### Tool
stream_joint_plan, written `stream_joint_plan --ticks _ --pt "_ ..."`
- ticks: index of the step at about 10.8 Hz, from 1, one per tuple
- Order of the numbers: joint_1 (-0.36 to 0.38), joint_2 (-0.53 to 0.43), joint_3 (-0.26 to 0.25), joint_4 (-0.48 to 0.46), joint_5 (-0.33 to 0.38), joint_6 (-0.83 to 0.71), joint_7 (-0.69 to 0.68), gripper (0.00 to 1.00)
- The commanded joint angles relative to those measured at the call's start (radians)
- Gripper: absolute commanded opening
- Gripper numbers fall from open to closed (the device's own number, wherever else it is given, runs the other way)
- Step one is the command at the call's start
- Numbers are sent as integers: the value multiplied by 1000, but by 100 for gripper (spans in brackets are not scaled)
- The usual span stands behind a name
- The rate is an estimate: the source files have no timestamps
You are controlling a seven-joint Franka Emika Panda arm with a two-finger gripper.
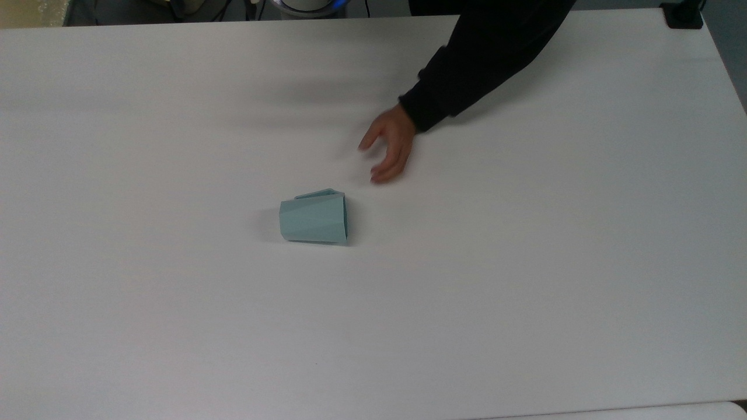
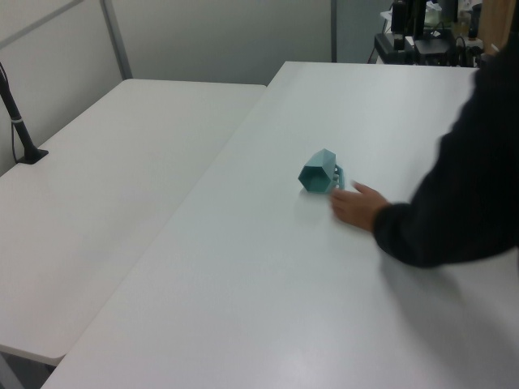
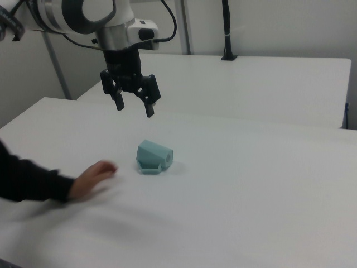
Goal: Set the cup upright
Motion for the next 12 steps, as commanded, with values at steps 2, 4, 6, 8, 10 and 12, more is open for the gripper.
stream_joint_plan --ticks 2,4,6,8,10,12 --pt "-3 -17 -7 -32 -41 12 -75 100" --pt "-5 -18 -7 -34 -41 11 -78 100" --pt "-5 -18 -7 -34 -41 11 -76 100" --pt "-5 -17 -5 -34 -40 12 -65 100" --pt "-3 2 -7 -14 9 12 -46 100" --pt "35 48 7 43 -16 61 64 100"
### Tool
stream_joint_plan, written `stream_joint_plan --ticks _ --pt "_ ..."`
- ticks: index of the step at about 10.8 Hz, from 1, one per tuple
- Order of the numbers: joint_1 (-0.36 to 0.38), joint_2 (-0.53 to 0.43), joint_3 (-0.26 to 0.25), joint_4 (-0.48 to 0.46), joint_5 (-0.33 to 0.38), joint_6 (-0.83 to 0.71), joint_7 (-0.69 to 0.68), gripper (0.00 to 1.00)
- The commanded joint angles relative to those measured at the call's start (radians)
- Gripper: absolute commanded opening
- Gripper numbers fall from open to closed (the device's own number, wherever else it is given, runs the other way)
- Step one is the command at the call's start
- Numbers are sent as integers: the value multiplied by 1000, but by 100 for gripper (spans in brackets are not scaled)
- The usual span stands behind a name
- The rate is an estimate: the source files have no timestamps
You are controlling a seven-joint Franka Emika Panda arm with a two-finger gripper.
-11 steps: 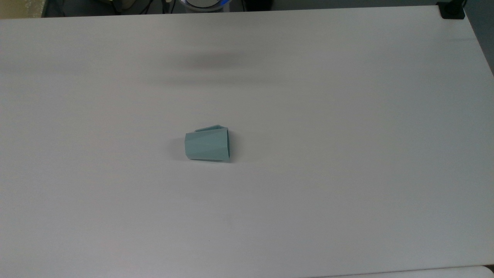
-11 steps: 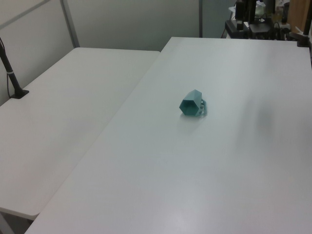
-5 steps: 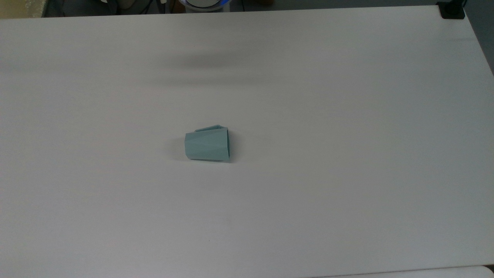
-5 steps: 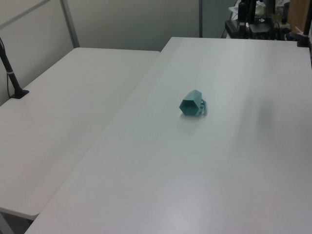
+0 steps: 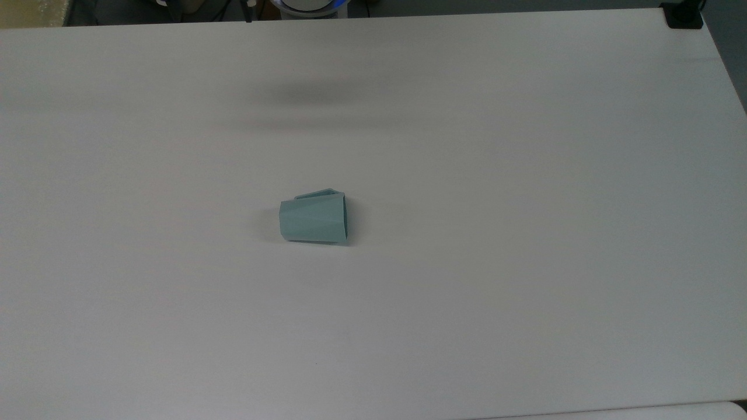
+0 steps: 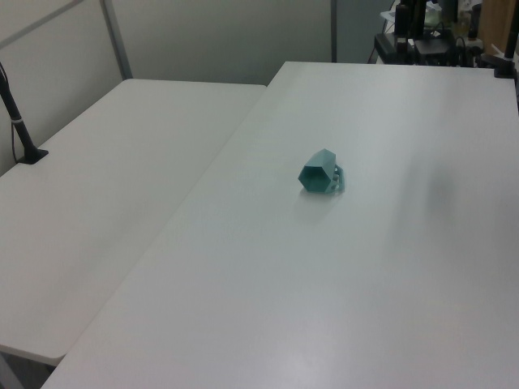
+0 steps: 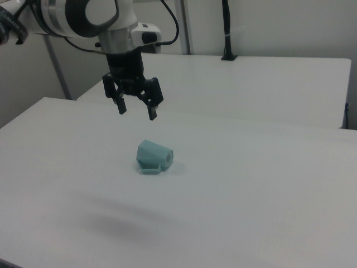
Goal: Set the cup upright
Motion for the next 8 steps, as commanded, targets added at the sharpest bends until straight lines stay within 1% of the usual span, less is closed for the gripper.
stream_joint_plan --ticks 1,2,4,5,7,8 --pt "87 46 8 58 -68 114 180 100" --pt "131 57 10 58 -151 139 278 100" --pt "273 124 8 61 -358 141 432 100" --pt "335 167 8 66 -448 139 521 100" --pt "438 254 8 104 -608 126 641 100" --pt "482 289 8 106 -706 121 682 100"
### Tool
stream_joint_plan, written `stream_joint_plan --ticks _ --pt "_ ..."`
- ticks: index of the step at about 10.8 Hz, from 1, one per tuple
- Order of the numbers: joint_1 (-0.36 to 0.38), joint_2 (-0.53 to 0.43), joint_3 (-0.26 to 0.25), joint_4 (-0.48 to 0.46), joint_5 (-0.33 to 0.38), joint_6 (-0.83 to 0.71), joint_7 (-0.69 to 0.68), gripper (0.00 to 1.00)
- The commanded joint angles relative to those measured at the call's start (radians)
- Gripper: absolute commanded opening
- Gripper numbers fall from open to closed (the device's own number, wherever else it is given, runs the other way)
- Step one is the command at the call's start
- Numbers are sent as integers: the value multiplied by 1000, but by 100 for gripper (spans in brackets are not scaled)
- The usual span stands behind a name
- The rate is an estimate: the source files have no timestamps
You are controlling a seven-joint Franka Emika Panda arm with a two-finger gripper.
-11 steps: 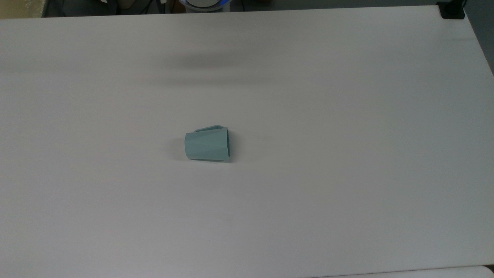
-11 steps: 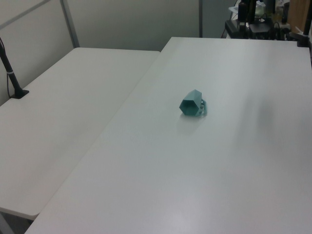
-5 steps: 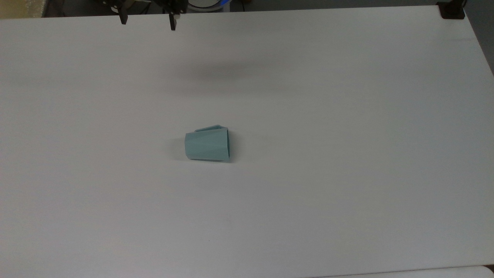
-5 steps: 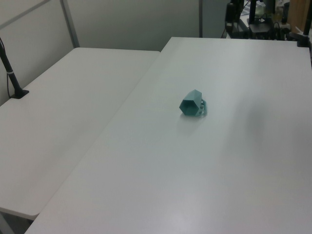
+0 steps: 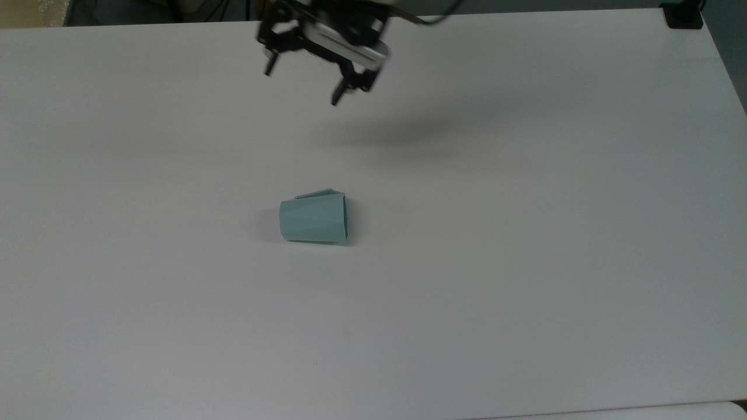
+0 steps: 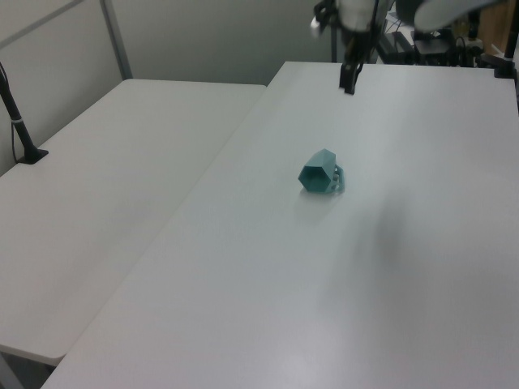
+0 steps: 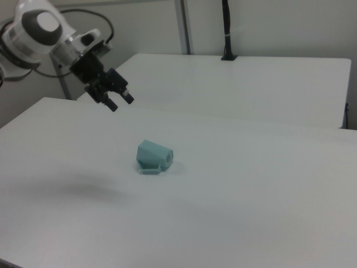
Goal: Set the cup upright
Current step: 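Move the open gripper down toward the teal cup lying on its side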
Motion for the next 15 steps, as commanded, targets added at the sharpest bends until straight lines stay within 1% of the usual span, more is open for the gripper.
stream_joint_plan --ticks 1,2,4,5,8,10,11,13,15 --pt "134 131 -12 59 -276 -33 103 100" --pt "159 156 -12 59 -335 -43 103 100" --pt "194 202 -12 60 -399 -43 105 100" --pt "213 237 -12 62 -415 -44 106 100" --pt "238 326 -11 62 -427 -44 109 100" --pt "238 355 -9 62 -447 -40 109 100" --pt "238 375 -11 77 -449 -40 109 100" --pt "227 432 -11 112 -458 -35 109 100" --pt "203 464 -11 115 -464 -25 109 100"
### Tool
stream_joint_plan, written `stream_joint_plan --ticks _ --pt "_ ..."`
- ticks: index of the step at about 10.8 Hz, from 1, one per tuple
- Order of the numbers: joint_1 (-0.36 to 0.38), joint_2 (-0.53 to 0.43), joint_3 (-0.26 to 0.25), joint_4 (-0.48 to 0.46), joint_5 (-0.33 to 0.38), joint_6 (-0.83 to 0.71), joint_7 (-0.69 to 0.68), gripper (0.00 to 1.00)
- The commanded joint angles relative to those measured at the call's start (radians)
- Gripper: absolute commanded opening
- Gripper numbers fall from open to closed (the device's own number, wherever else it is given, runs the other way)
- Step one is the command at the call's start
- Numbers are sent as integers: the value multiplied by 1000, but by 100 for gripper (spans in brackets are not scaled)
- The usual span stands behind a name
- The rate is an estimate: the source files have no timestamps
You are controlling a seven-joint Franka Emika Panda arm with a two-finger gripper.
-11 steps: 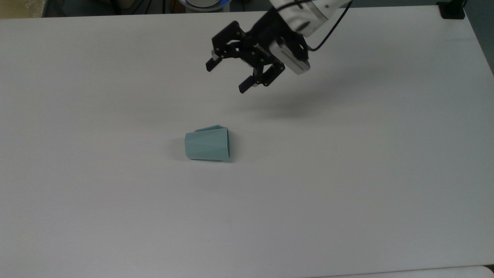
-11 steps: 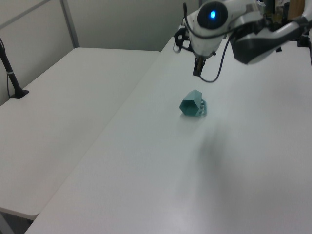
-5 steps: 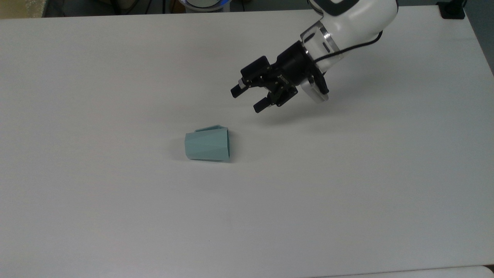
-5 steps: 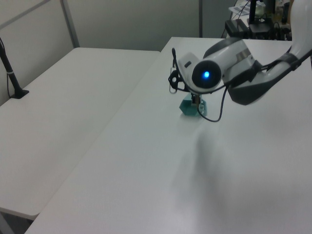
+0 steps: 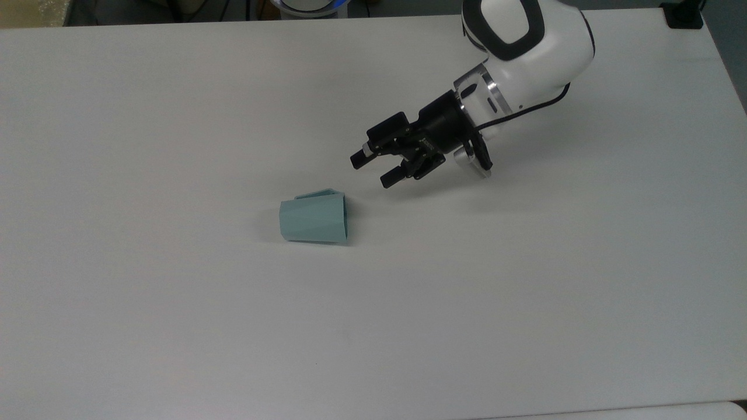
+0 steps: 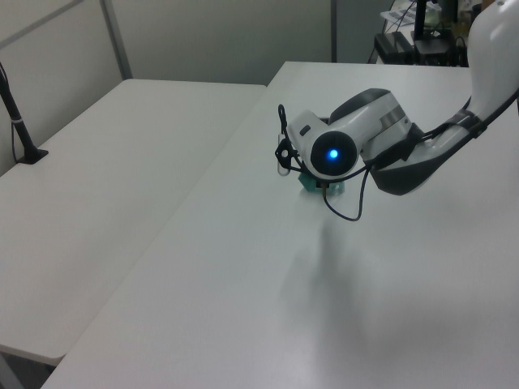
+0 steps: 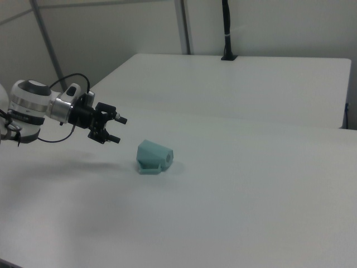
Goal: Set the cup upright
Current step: 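Move the open gripper down toward the teal cup lying on its side, then lower the gripper over the cup's base and close on it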
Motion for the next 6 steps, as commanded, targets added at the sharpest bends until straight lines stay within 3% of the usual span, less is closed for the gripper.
stream_joint_plan --ticks 1,6 --pt "-33 68 -6 54 -21 -14 9 100" --pt "-87 92 -8 57 -29 51 7 100"
